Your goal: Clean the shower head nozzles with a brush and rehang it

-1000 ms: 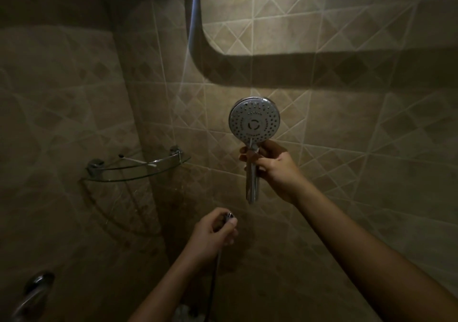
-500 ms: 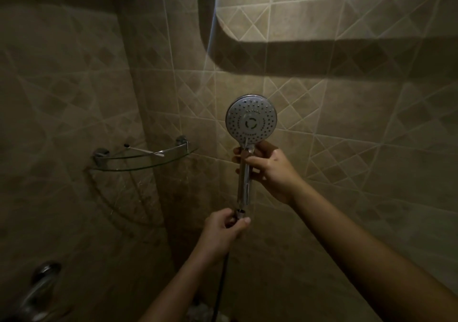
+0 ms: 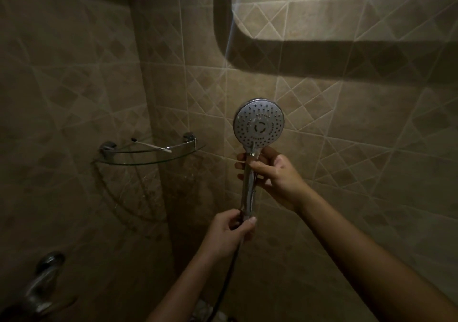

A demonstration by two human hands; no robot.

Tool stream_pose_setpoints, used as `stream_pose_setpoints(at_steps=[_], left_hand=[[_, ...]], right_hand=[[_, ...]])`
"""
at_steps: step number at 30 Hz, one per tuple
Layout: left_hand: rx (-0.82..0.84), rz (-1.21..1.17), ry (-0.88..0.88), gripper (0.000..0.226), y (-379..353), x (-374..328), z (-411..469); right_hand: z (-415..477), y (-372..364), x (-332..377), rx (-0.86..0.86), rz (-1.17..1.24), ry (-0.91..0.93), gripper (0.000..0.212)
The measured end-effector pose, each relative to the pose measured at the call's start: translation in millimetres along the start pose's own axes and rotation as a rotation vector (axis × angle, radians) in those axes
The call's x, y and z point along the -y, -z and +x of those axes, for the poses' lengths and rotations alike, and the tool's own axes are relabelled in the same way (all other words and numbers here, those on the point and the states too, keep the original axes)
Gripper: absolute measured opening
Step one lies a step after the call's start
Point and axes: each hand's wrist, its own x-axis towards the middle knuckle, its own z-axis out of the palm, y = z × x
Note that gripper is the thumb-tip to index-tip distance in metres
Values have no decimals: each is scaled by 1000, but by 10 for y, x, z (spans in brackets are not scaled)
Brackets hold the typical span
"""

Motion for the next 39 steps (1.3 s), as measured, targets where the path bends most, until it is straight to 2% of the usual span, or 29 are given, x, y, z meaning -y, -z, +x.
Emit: stream_pose_setpoints(at_steps=[5, 9, 15, 19, 23, 28, 33, 39], left_hand=[[87, -79, -14, 15, 8, 23, -42], [-1, -92, -39, 15, -62, 37, -40], [-29, -65, -62, 20, -141, 51, -80], [-76, -75, -55, 16, -179, 52, -96], [-60, -71, -65, 19, -193, 54, -114], [-54, -74, -59, 18, -182, 20, -130], [-71, -88, -68, 14, -176, 18, -166], [-92, -106, -58, 13, -239, 63, -221]], right_hand=[[-41, 78, 14, 74, 12, -3, 31], [-58, 83, -4, 21, -54, 53, 31], [-112, 87, -14, -92, -257, 143, 39], [-162, 110, -47, -119, -274, 161, 39], [-195, 136, -58, -93, -244, 121, 36], [-251, 198, 1, 43, -250, 50, 41], [-251, 185, 34, -26, -365, 116, 41], [-282, 150, 6, -2, -411, 96, 36]])
